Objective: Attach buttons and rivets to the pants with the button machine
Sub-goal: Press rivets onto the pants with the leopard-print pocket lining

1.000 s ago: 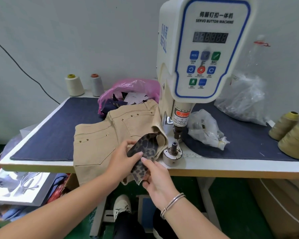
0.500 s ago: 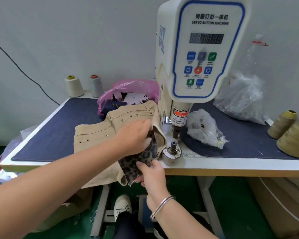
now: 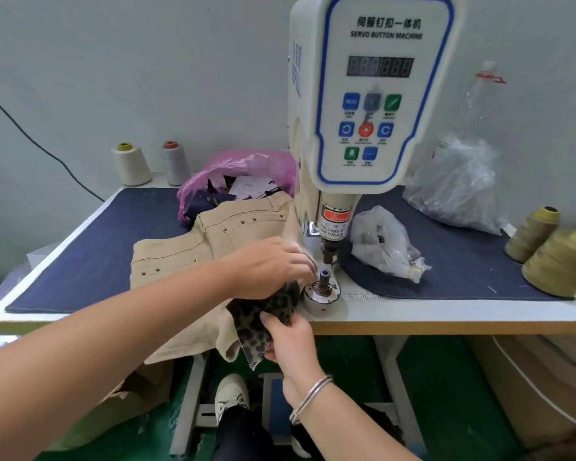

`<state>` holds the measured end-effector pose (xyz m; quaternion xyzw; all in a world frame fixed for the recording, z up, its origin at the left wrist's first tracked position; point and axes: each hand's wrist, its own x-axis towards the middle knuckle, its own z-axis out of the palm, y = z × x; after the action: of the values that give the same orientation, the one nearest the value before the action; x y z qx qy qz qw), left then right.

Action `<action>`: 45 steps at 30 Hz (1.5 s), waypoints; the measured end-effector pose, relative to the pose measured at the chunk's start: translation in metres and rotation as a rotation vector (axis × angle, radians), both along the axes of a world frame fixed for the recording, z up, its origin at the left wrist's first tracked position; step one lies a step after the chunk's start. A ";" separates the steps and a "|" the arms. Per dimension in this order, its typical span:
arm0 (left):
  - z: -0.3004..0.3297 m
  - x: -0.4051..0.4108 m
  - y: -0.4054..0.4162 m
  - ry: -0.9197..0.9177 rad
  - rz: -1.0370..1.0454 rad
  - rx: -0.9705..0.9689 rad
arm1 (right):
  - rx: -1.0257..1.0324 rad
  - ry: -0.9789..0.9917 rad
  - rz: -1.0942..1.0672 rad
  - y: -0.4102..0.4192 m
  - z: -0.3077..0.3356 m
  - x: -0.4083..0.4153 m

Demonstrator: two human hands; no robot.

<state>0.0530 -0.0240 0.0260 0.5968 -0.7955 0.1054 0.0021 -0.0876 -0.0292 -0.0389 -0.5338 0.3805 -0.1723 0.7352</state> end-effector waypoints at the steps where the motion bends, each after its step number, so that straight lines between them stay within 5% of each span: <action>1: 0.000 0.000 -0.005 -0.109 -0.015 0.002 | 0.003 -0.014 -0.012 0.002 -0.001 0.000; 9: 0.027 0.007 -0.017 -0.515 0.073 0.052 | 0.272 -0.059 -0.061 0.014 -0.006 0.002; 15: 0.032 0.018 -0.004 -0.394 0.123 0.193 | 0.344 -0.070 -0.035 0.009 -0.001 0.011; 24: 0.023 0.010 -0.020 -0.666 0.050 0.016 | 0.298 -0.038 -0.019 0.001 0.002 0.007; 32: 0.059 0.028 -0.024 -0.243 0.194 0.304 | -0.195 -0.006 -0.018 0.006 0.012 0.013; 41: 0.074 0.022 -0.017 -0.073 0.352 0.557 | -0.131 -0.003 -0.043 -0.006 0.015 0.017; 45: 0.069 0.022 -0.017 -0.222 0.261 0.498 | -0.121 -0.058 -0.077 -0.002 0.015 0.020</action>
<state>0.0750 -0.0410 0.0945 0.6609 -0.7088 -0.0291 -0.2449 -0.0679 -0.0316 -0.0235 -0.5569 0.3683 -0.2383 0.7053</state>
